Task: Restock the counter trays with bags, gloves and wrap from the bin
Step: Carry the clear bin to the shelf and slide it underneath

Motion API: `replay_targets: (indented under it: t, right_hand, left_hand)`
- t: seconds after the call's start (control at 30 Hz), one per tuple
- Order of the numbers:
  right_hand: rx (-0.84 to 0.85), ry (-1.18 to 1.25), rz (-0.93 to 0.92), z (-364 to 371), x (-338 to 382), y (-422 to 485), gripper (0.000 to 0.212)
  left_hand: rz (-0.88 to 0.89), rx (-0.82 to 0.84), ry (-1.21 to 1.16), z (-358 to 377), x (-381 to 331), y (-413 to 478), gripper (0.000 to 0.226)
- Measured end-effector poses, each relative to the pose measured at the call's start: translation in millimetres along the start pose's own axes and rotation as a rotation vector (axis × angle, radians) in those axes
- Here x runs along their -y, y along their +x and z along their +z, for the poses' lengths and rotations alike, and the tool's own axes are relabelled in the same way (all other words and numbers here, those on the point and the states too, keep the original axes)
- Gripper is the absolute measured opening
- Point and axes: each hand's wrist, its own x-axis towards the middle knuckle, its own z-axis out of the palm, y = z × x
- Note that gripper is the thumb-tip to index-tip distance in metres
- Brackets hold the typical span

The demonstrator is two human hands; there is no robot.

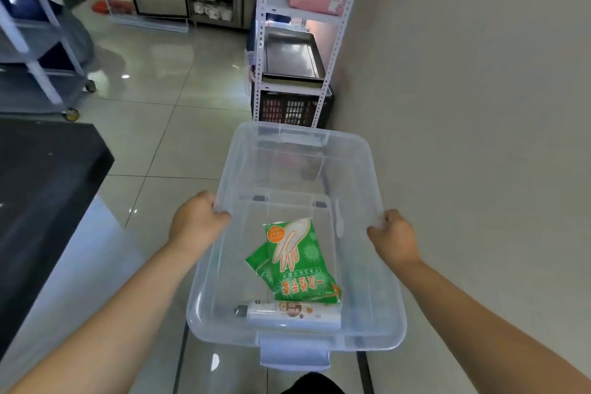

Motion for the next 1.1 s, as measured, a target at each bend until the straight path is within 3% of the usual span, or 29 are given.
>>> replay_targets:
  t: [0.27,0.33,0.53,0.67,0.8,1.1]
  right_hand:
    - [0.147,0.035,-0.125,69.8,51.7,181.2,0.013]
    - [0.195,0.065,-0.158,88.9,72.1,227.7,0.026]
    - [0.305,0.05,-0.313,146.2,151.7,345.8,0.017]
    - [0.347,0.062,-0.433,190.7,212.0,394.2,0.025]
    - [0.405,0.029,-0.402,251.3,271.1,440.3,0.013]
    - [0.347,-0.011,-0.368,364.8,420.1,509.5,0.017]
  left_hand:
    - [-0.132,-0.061,0.068,23.4,-11.6,142.2,0.015]
    - [-0.187,-0.095,0.074,23.2,-17.4,179.1,0.016]
    - [-0.352,-0.202,0.08,5.2,-19.6,269.8,0.021]
    - [-0.428,-0.28,0.062,-14.2,-1.0,324.6,0.022]
    - [-0.499,-0.324,0.055,-37.3,33.3,401.8,0.019]
    - [-0.445,-0.246,0.048,-119.1,109.2,586.2,0.027]
